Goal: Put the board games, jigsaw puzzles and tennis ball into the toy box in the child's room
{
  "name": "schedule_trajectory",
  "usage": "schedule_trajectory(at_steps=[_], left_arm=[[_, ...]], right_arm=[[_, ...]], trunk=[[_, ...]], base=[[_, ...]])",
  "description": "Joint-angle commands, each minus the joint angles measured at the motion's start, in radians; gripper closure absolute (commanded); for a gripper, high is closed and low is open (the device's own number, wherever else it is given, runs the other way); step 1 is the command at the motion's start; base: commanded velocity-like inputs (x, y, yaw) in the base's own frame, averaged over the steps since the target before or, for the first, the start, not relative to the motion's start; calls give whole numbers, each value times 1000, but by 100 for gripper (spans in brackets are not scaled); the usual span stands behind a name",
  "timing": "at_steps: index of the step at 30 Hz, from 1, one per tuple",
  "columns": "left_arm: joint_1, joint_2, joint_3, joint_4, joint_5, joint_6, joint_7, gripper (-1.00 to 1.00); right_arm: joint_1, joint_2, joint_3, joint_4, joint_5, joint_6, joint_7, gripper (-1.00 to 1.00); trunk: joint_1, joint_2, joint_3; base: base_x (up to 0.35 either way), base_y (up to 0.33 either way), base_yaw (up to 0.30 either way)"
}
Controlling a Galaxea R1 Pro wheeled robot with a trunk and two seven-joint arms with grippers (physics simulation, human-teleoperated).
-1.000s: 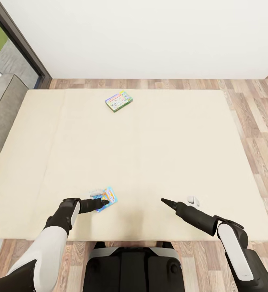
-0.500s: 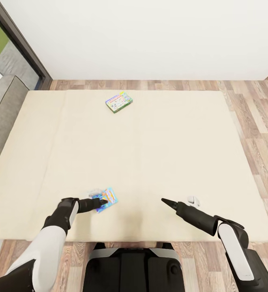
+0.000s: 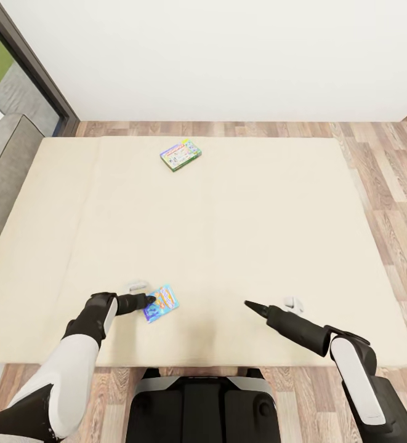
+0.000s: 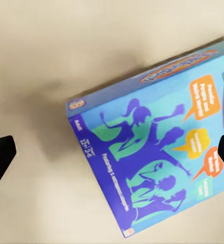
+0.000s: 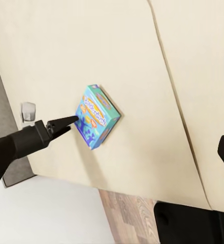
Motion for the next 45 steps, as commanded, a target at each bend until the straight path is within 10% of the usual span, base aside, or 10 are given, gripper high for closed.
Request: schedule_trajectory(at_steps=[1,45], left_arm=[[-2,-2,8,-2,-10,3,-3,-100],[-6,-23,7,9,-9,-101,13,-100]], right_arm=[[-1,0,-1,-1,7,5,8,-100],[7,-2,-10,-7,5,32,15,-100]], trunk=[[1,-2,-1],[1,-2,-16]], base=[[0,0,0],[0,0,0]])
